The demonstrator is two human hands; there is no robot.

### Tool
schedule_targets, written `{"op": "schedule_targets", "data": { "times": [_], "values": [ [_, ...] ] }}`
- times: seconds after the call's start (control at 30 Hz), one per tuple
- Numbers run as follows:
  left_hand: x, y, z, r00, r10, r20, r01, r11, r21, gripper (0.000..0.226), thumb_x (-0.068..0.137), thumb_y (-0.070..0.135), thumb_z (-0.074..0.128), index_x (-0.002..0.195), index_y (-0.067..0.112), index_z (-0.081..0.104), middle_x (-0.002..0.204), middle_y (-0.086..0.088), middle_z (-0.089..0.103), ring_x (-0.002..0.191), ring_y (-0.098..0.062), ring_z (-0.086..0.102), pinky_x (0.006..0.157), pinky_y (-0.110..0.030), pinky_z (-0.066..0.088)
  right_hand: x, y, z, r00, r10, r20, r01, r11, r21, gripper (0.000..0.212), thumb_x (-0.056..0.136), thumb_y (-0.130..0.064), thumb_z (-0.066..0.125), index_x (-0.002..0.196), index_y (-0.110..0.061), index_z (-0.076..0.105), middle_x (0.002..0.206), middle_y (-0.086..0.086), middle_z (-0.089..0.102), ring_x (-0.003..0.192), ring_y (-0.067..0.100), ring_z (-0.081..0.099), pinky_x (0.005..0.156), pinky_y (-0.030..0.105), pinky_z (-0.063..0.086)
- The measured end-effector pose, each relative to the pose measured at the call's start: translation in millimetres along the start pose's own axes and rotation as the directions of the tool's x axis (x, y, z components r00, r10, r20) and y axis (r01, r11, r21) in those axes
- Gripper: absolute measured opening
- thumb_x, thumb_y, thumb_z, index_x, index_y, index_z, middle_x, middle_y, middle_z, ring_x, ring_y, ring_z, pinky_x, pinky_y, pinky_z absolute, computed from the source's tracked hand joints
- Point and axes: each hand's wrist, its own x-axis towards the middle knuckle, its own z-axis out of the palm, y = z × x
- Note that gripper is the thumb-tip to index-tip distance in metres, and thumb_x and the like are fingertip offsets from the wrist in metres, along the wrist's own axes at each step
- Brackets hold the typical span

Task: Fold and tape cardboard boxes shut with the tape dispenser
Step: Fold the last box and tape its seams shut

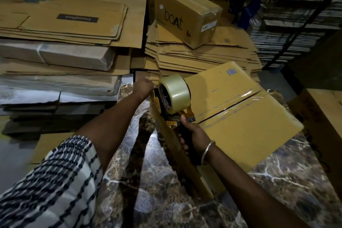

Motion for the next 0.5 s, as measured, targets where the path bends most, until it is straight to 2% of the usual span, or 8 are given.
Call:
{"op": "schedule_targets", "data": {
  "times": [0.1, 0.13, 0.2, 0.27, 0.33, 0.4, 0.43, 0.5],
  "values": [
    [-6.9, -7.0, 5.0, 0.998, 0.055, -0.036, -0.056, 0.997, -0.043, 0.02, 0.089, 0.01, 0.059, 0.073, 0.007, 0.071, 0.075, -0.01, 0.064, 0.072, -0.022, 0.058, 0.062, -0.028, 0.035, 1.3, -0.8, -0.7, 1.0, 0.015, 0.01, -0.015, 1.0, -0.006, 0.062, 0.074, -0.073, 0.054, 0.059, -0.014, 0.048, 0.056, 0.004, 0.038, 0.041, 0.018, 0.03, 0.043, 0.022, 0.026],
    [-9.1, -8.9, 5.8, 0.997, 0.07, -0.022, -0.071, 0.997, -0.017, 0.022, 0.092, 0.014, 0.057, 0.079, 0.007, 0.074, 0.078, -0.012, 0.065, 0.074, -0.024, 0.06, 0.064, -0.029, 0.036, 1.5, -0.8, -1.1, 1.0, 0.021, 0.014, -0.021, 1.0, -0.007, 0.062, 0.074, -0.074, 0.054, 0.059, -0.014, 0.048, 0.055, 0.004, 0.038, 0.041, 0.018, 0.03, 0.043, 0.022, 0.026],
    [-10.8, -16.7, 8.8, 0.998, 0.059, 0.024, -0.059, 0.998, -0.005, 0.038, 0.102, 0.029, 0.043, 0.103, 0.005, 0.073, 0.093, -0.018, 0.068, 0.09, -0.031, 0.065, 0.069, -0.034, 0.038, 2.0, -0.4, -1.6, 1.0, 0.03, 0.006, -0.03, 1.0, -0.003, 0.062, 0.079, -0.072, 0.053, 0.059, -0.014, 0.048, 0.055, 0.004, 0.039, 0.04, 0.017, 0.03, 0.043, 0.022, 0.026],
    [-11.0, -29.0, 14.3, 0.997, 0.033, 0.069, -0.028, 0.997, -0.076, 0.052, 0.109, 0.036, 0.028, 0.115, 0.003, 0.068, 0.098, -0.02, 0.066, 0.096, -0.03, 0.063, 0.071, -0.033, 0.035, 2.6, 0.2, -1.8, 0.999, 0.037, -0.014, -0.037, 0.999, 0.004, 0.061, 0.088, -0.067, 0.051, 0.059, -0.013, 0.048, 0.055, 0.005, 0.039, 0.039, 0.017, 0.03, 0.041, 0.022, 0.026],
    [-18.3, -33.6, 17.0, 0.989, 0.104, 0.104, -0.099, 0.994, -0.052, 0.061, 0.109, 0.043, 0.025, 0.103, 0.002, 0.07, 0.084, -0.015, 0.062, 0.082, -0.026, 0.059, 0.07, -0.032, 0.035, 2.8, -0.4, -1.5, 0.999, 0.046, -0.023, -0.046, 0.999, 0.002, 0.062, 0.09, -0.065, 0.05, 0.059, -0.012, 0.048, 0.055, 0.006, 0.039, 0.038, 0.018, 0.031, 0.041, 0.021, 0.027],
    [-20.5, -39.0, 19.5, 0.971, 0.238, 0.011, -0.237, 0.97, -0.049, 0.07, 0.103, 0.061, 0.022, 0.083, 0.013, 0.069, 0.072, -0.009, 0.061, 0.067, -0.02, 0.057, 0.063, -0.03, 0.038, 3.8, -1.3, -1.9, 0.998, 0.056, -0.024, -0.057, 0.998, -0.004, 0.063, 0.091, -0.066, 0.05, 0.059, -0.012, 0.049, 0.055, 0.006, 0.039, 0.039, 0.018, 0.031, 0.042, 0.022, 0.027],
    [-19.3, -43.0, 20.3, 0.953, 0.3, -0.046, -0.302, 0.953, -0.034, 0.071, 0.099, 0.067, 0.021, 0.085, 0.017, 0.068, 0.077, -0.008, 0.064, 0.069, -0.017, 0.06, 0.062, -0.029, 0.042, 4.3, -1.7, -2.5, 0.998, 0.062, -0.026, -0.062, 0.998, -0.01, 0.063, 0.091, -0.067, 0.051, 0.059, -0.012, 0.049, 0.055, 0.006, 0.04, 0.039, 0.018, 0.031, 0.042, 0.022, 0.027],
    [-16.8, -50.3, 20.4, 0.917, 0.378, -0.126, -0.379, 0.925, 0.017, 0.067, 0.101, 0.065, 0.025, 0.102, 0.017, 0.07, 0.094, -0.007, 0.069, 0.084, -0.021, 0.064, 0.068, -0.032, 0.046, 5.4, -2.7, -3.3, 0.998, 0.063, -0.025, -0.064, 0.998, -0.023, 0.064, 0.086, -0.07, 0.054, 0.059, -0.012, 0.05, 0.055, 0.006, 0.041, 0.04, 0.019, 0.031, 0.043, 0.022, 0.027]
  ]
}}
